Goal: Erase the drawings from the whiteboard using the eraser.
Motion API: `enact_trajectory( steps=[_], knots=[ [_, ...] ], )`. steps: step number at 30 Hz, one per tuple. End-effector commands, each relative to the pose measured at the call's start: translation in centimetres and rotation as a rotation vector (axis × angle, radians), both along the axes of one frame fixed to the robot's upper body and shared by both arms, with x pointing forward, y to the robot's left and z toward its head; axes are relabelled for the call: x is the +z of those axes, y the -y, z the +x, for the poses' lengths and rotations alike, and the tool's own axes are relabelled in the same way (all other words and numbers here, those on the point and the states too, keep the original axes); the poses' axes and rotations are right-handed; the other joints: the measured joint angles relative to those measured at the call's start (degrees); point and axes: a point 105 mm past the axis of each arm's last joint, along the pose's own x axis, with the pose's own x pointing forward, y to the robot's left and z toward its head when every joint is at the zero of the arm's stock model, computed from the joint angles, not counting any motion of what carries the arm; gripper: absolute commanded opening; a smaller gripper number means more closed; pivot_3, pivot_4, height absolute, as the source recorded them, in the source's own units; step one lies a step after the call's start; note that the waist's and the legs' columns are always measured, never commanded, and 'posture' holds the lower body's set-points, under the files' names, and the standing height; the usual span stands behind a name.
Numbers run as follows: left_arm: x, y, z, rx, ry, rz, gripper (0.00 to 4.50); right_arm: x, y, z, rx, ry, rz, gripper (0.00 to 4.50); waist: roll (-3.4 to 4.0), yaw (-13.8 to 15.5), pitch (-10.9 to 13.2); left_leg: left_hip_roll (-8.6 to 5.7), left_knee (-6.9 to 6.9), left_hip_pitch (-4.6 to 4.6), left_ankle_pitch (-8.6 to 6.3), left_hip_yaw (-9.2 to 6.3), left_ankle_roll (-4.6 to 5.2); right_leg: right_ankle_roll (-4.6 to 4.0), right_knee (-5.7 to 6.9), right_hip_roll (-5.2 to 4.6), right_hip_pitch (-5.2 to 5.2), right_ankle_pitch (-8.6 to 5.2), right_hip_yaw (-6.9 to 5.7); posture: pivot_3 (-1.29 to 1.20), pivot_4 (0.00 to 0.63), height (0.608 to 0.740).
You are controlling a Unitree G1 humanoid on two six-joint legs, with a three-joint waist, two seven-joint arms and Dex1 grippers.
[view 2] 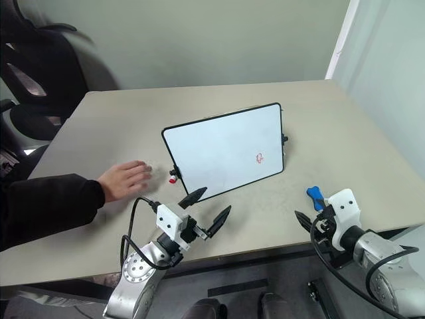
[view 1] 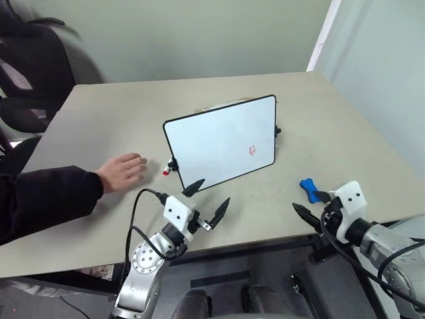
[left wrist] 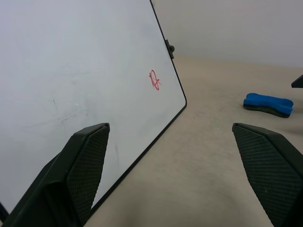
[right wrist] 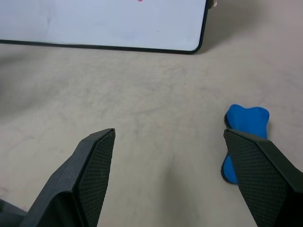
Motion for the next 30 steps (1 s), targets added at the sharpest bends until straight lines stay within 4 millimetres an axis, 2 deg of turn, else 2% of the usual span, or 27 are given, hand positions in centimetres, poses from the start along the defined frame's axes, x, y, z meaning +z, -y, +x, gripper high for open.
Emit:
enact_trajectory(
  steps=[1, 7, 15, 21, 25, 30],
  knots=[
    [1.6, 0.5, -0.5, -0.018, 0.059, -0.014, 4.5, 1.0, 0.4, -0.1, -0.001, 0.033, -0.015, 3.9, 0.0, 0.0, 0.0, 0.0, 0.0, 0.0, 0.0, 0.0, 0.0, 0.0, 0.0, 0.0, 0.0, 0.0, 0.0, 0.0, 0.15, 0.736],
    [1.4, 0.6, -0.5, -0.028, 0.055, 0.008, 4.5, 1.4, 0.3, 0.2, -0.014, 0.056, -0.004, 3.9, 0.0, 0.0, 0.0, 0.0, -0.01, 0.01, -0.01, 0.0, -0.01, 0.0, 0.0, 0.01, 0.01, 0.0, 0.0, 0.0, 0.15, 0.736],
    [0.6, 0.3, 0.1, 0.006, 0.03, 0.007, 4.5, 2.0, 1.2, 0.6, -0.043, 0.066, 0.005, 3.9, 0.0, 0.0, 0.0, 0.0, 0.0, -0.02, -0.03, 0.0, -0.05, -0.03, -0.01, 0.0, 0.0, -0.02, 0.01, 0.0, 0.15, 0.736],
    [0.1, 0.3, 0.2, 0.022, 0.014, 0.005, 4.5, 2.7, 1.5, 1.0, -0.053, -0.017, 0.048, 3.9, 0.0, -0.1, 0.0, 0.0, -0.01, -0.07, -0.01, 0.01, -0.03, -0.03, 0.03, 0.01, 0.01, -0.02, 0.01, 0.0, 0.15, 0.736],
    [0.2, 0.3, 0.2, 0.022, 0.021, 0.005, 4.5, 3.7, 3.0, 2.4, -0.102, -0.062, 0.07, 3.9, -0.02, -0.1, 0.0, -0.02, 0.0, -0.06, 0.04, 0.05, 0.04, -0.03, 0.01, 0.01, 0.04, -0.02, 0.02, 0.0, 0.15, 0.736],
    [-0.1, 0.5, 0.4, 0.017, 0.016, 0.003, 4.5, 3.3, 4.8, 4.7, -0.191, -0.155, 0.04, 3.9, 0.0, 0.0, 0.0, -0.01, 0.0, -0.06, 0.18, 0.03, 0.23, -0.02, 0.02, 0.0, 0.03, -0.01, 0.02, 0.0, 0.15, 0.736]
  ],
)
